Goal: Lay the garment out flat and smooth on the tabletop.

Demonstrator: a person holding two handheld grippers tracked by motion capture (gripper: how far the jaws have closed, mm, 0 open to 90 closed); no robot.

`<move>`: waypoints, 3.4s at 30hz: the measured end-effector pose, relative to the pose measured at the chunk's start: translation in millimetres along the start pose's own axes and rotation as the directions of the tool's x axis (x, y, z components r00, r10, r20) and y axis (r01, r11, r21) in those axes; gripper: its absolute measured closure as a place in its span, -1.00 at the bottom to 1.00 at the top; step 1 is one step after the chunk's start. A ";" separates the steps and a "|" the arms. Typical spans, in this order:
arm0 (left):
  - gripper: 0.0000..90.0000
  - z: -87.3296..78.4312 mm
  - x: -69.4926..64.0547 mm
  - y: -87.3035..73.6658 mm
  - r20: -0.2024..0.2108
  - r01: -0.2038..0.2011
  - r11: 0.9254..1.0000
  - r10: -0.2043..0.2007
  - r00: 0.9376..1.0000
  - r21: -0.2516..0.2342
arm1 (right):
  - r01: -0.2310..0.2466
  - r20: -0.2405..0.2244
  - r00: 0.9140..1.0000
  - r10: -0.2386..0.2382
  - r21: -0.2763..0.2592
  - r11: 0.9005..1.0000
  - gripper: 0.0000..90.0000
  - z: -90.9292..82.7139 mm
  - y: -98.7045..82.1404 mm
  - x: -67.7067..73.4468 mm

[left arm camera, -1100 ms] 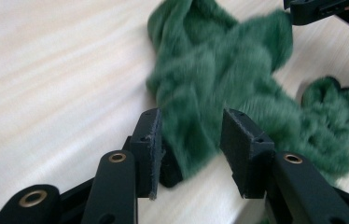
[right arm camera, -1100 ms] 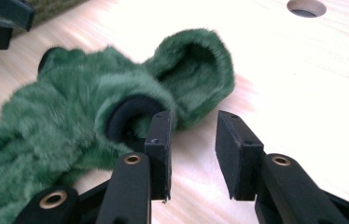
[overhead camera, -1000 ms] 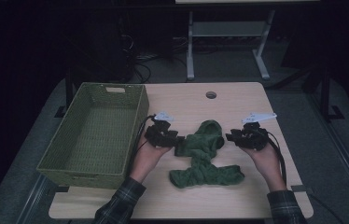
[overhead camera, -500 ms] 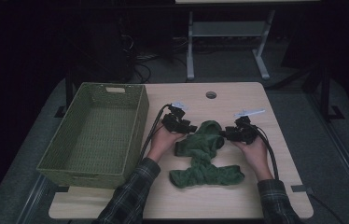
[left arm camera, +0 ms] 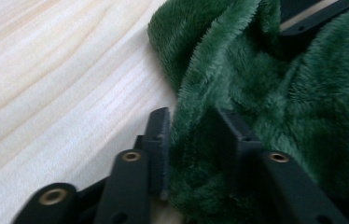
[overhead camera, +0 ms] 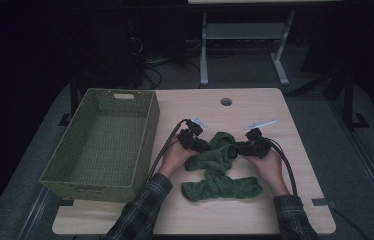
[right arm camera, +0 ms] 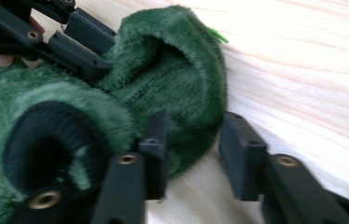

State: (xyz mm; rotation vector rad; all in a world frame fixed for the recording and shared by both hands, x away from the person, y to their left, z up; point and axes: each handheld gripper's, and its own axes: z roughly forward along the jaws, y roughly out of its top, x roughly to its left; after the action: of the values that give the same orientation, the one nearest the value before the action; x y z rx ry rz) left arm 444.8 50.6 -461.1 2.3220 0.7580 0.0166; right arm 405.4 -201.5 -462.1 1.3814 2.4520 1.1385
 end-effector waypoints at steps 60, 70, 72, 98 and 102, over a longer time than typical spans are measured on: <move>0.95 -25.1 19.9 -3.2 -0.200 0.048 0.984 -0.082 0.976 -0.169 | 0.030 0.166 0.986 -0.018 -0.074 0.997 0.98 -12.9 23.5 -22.8; 0.86 -3.4 26.6 -5.9 -0.228 0.040 0.991 -0.068 0.971 -0.127 | 0.041 0.194 0.980 -0.041 0.002 0.999 0.94 8.6 13.2 -29.0; 0.68 -8.1 25.3 -4.0 -0.223 0.052 0.989 -0.083 0.971 -0.139 | 0.039 0.201 0.979 -0.036 -0.009 0.999 0.81 5.2 14.9 -28.3; -0.41 -72.2 -34.4 -23.5 -0.168 0.035 0.989 -0.059 0.984 -0.142 | 0.036 0.079 0.997 -0.024 -0.148 0.988 0.14 -67.6 -3.1 4.9; -0.57 -74.4 -44.6 -37.9 -0.167 0.037 0.989 -0.061 0.984 -0.140 | 0.067 0.065 0.996 -0.058 -0.140 0.988 0.12 -67.1 -3.9 12.9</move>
State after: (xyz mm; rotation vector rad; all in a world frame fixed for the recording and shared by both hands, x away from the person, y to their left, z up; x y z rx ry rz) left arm 372.4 94.9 -419.1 2.1907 0.8713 0.2408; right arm 366.7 -230.0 -413.4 1.2707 2.3052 1.2123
